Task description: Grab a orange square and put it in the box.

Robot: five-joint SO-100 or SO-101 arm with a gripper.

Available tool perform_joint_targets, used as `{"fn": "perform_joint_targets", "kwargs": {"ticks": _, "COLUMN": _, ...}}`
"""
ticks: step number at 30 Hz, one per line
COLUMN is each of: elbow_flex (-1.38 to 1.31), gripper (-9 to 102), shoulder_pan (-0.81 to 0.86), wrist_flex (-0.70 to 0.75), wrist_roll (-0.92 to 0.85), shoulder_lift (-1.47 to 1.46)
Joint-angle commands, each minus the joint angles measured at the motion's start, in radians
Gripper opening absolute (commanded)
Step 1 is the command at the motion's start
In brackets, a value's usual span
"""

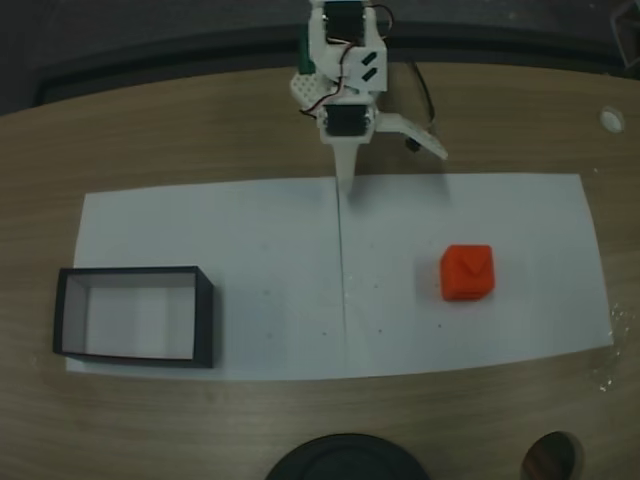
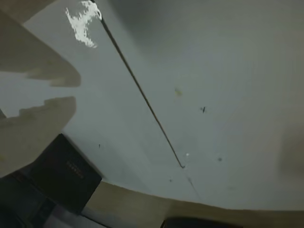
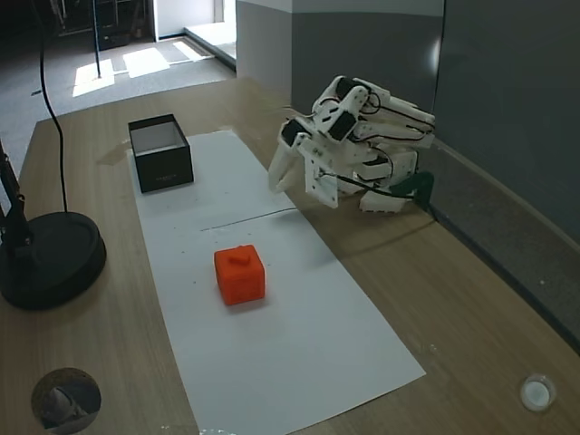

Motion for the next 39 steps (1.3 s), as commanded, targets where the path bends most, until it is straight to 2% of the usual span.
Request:
{"fn": "perform_joint_targets", "kwargs": {"ticks": 1, "elbow_flex": -0.034, "gripper": 7, "shoulder_pan": -0.003, "wrist_flex": -0.156, "wrist_roll": 0.003, "shoulder_lift": 0.017}}
{"fn": "perform_joint_targets", "kwargs": {"ticks": 4, "elbow_flex": -0.117, "gripper": 15, "shoulder_pan": -0.032, "wrist_flex": -0.245, "wrist_roll": 0.014, "shoulder_lift": 0.002}}
{"fn": "perform_joint_targets", "kwargs": {"ticks": 8, "elbow_flex": -0.282, "gripper": 18, "shoulder_pan": -0.064, "wrist_flex": -0.244, "wrist_roll": 0.052, "shoulder_lift": -0.028}}
{"fn": "perform_joint_targets", "kwargs": {"ticks": 15, "elbow_flex": -0.624, "gripper": 19, "shoulder_pan": -0.341, "wrist_flex": -0.077, "wrist_roll": 0.052, "shoulder_lift": -0.485}}
{"fn": "perform_joint_targets", "kwargs": {"ticks": 18, "elbow_flex": -0.796, "gripper": 24, "shoulder_pan": -0.430, "wrist_flex": -0.006, "wrist_roll": 0.052, "shoulder_lift": -0.736}}
{"fn": "perform_joint_targets", "kwargs": {"ticks": 24, "elbow_flex": -1.154, "gripper": 39, "shoulder_pan": -0.442, "wrist_flex": 0.198, "wrist_roll": 0.046, "shoulder_lift": -1.203}}
{"fn": "perform_joint_targets", "kwargs": {"ticks": 29, "elbow_flex": -1.422, "gripper": 40, "shoulder_pan": -0.451, "wrist_flex": 0.285, "wrist_roll": 0.032, "shoulder_lift": -1.494}}
{"fn": "perform_joint_targets", "kwargs": {"ticks": 31, "elbow_flex": -1.497, "gripper": 40, "shoulder_pan": -0.448, "wrist_flex": 0.324, "wrist_roll": -0.044, "shoulder_lift": -1.586}}
{"fn": "perform_joint_targets", "kwargs": {"ticks": 35, "elbow_flex": -1.557, "gripper": 40, "shoulder_pan": -0.468, "wrist_flex": 0.331, "wrist_roll": -0.072, "shoulder_lift": -1.738}}
{"fn": "perform_joint_targets", "kwargs": {"ticks": 39, "elbow_flex": -1.572, "gripper": 40, "shoulder_pan": -0.502, "wrist_flex": 0.275, "wrist_roll": -0.072, "shoulder_lift": -1.850}}
